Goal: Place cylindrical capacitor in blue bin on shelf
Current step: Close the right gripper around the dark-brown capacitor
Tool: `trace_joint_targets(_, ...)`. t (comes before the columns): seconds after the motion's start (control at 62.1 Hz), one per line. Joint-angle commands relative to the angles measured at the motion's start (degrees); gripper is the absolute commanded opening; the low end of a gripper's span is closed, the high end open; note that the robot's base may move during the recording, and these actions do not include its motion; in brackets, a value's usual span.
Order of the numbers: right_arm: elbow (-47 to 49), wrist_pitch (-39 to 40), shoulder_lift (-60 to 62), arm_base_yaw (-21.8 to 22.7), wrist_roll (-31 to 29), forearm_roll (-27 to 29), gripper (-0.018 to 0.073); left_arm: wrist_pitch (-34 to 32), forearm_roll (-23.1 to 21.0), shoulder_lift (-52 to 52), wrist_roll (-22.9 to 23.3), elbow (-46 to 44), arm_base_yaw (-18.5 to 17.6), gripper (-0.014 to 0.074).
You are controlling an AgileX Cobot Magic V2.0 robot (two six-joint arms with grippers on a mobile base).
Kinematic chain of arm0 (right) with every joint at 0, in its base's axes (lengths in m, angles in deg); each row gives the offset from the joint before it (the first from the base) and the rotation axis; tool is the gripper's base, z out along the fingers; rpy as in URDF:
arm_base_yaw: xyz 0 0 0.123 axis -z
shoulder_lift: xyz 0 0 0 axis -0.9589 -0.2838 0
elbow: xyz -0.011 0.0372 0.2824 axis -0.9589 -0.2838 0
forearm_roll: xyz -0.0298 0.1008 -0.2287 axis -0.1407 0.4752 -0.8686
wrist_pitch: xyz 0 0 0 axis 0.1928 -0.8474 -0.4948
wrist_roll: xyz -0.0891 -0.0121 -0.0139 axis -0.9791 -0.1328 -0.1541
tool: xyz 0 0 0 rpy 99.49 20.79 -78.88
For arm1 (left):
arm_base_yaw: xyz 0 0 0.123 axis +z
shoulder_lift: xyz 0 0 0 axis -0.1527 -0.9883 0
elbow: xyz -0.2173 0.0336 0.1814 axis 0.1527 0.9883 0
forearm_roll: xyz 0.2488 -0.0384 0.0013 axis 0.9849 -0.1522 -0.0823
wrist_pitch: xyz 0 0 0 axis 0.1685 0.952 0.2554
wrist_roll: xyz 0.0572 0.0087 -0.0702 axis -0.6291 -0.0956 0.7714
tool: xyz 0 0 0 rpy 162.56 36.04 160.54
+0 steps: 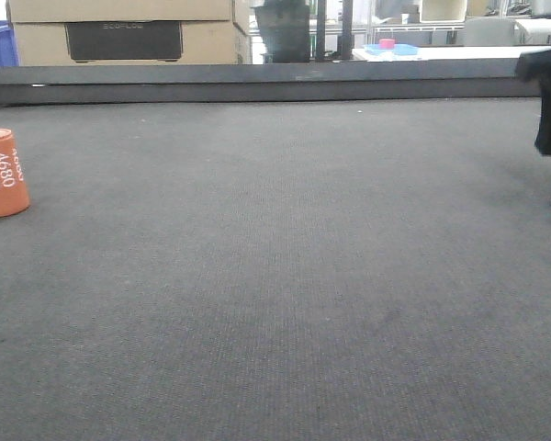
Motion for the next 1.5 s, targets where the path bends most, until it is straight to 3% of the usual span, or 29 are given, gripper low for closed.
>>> trace_joint_targets(0.0, 0.7, 1.1, -1.1, 0.3, 0.0, 0.0, 0.0328, 0.1, -0.4, 0.2, 0.3, -0.4, -0.3, -0.0111)
trace_joint_targets(0.386, 1.1, 3.0, -5.3, 0.2, 0.0, 0.0, 0.0326, 0.0, -0.7, 0.2, 0.3, -0.4, -0.3, -0.0111)
trace_joint_targets(0.692, 1.1, 4.6, -6.2, 0.2, 0.0, -0.5, 0.0232, 0.0, -0.9, 0.2, 0.3, -0.4, -0.3, -0.0111)
trace_joint_targets(1.03, 1.1, 2.7, -7.5, 0.3, 0.0, -1.2, 0.0221, 0.1, -0.8, 0.2, 0.3, -0.4, -0.3, -0.0111)
trace_joint_targets(1.143, 1.1, 2.6, -7.5, 0.3, 0.0, -1.4, 0.0129, 0.1, -0.8, 0.2, 0.3, -0.4, -0.3, -0.0111)
trace_joint_targets(1.32, 1.1, 2.0, -7.5, 0.3, 0.0, -1.4, -0.0157, -0.7, -0.7, 0.2, 0.3, -0.4, -0.3, -0.0111)
trace_joint_targets(1.481, 1.1, 1.5, -7.2, 0.3, 0.0, -1.4, -0.0167, -4.2, -0.6, 0.1, 0.8, -0.4, -0.3, -0.009)
